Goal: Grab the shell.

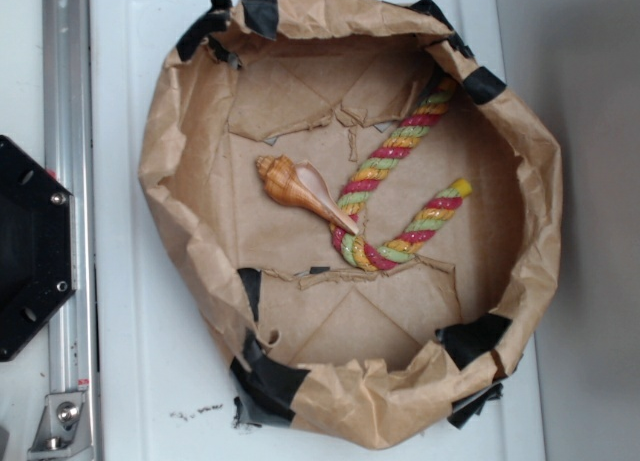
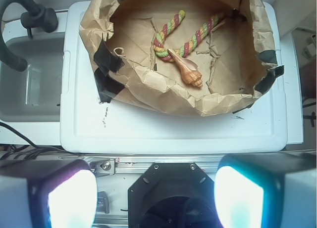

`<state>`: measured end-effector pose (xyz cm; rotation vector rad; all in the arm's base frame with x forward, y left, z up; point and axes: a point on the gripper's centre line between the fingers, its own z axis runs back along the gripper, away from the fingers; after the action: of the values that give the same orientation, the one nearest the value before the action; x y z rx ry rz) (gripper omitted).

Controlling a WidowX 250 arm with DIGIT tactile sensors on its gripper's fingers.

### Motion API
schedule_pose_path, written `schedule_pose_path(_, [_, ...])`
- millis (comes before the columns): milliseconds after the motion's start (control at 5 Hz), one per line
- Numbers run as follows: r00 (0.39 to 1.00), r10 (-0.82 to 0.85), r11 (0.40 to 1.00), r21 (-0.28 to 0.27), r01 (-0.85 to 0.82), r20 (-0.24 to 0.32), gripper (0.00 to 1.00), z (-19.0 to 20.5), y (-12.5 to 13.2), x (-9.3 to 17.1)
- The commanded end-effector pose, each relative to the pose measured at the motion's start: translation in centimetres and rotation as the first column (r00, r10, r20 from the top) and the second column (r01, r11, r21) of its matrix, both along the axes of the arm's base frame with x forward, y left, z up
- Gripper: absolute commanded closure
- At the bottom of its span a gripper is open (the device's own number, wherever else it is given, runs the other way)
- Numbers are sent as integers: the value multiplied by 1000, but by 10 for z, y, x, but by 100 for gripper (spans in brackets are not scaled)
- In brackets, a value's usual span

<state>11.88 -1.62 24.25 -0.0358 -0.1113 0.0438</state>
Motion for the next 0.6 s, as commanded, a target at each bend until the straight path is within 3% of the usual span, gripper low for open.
schedule_pose_path(0, [1000, 0, 1000, 0, 0, 0, 0, 0, 0, 0])
schedule_pose_path(200, [998, 47, 997, 56, -49, 30, 0, -24, 24, 45])
schedule_pose_path(400, [999, -3, 1000, 10, 3, 32, 0, -38, 50, 97])
